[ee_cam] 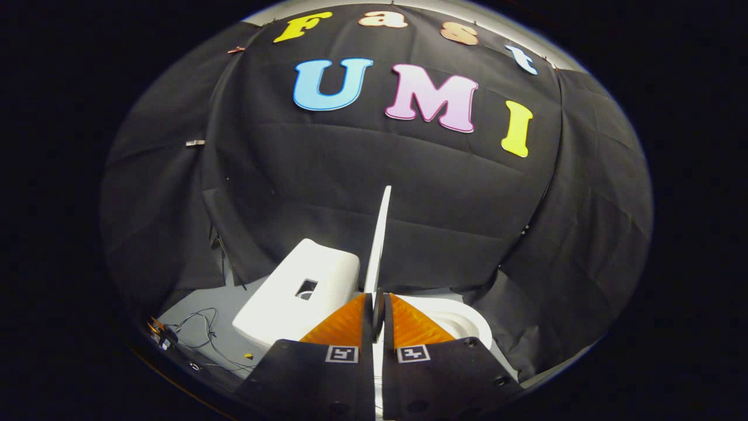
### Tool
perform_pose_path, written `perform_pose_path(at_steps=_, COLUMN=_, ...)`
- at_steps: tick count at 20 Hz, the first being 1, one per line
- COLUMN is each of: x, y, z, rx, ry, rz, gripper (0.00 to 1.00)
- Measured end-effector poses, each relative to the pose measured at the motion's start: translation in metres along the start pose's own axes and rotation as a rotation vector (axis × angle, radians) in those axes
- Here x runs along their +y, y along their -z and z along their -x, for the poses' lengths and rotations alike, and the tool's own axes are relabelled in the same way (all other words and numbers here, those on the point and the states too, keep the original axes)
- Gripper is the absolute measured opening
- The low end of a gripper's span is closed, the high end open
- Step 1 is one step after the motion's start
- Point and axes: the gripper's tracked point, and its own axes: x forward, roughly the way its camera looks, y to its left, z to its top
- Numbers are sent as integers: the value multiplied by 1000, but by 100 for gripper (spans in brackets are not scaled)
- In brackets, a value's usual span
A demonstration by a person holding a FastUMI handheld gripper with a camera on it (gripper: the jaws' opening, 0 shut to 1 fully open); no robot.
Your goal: Open the toilet lid.
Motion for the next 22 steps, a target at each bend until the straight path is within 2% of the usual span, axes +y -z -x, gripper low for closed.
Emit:
perform_pose_path(at_steps=5, x=59, y=-2, z=-7, rx=4, ry=-26, rz=78, gripper=10)
perform_pose_path(at_steps=10, x=88, y=0, z=-10, rx=-15, ry=7, rz=201, gripper=10)
perform_pose_path(at_steps=16, x=85, y=3, z=-16, rx=-30, ry=50, rz=242, gripper=10)
perform_pose_path(at_steps=19, x=82, y=3, z=-13, rx=-33, ry=33, rz=237, gripper=12)
perform_pose_path(at_steps=22, x=78, y=-4, z=-7, rx=-54, ry=17, rz=230, gripper=24)
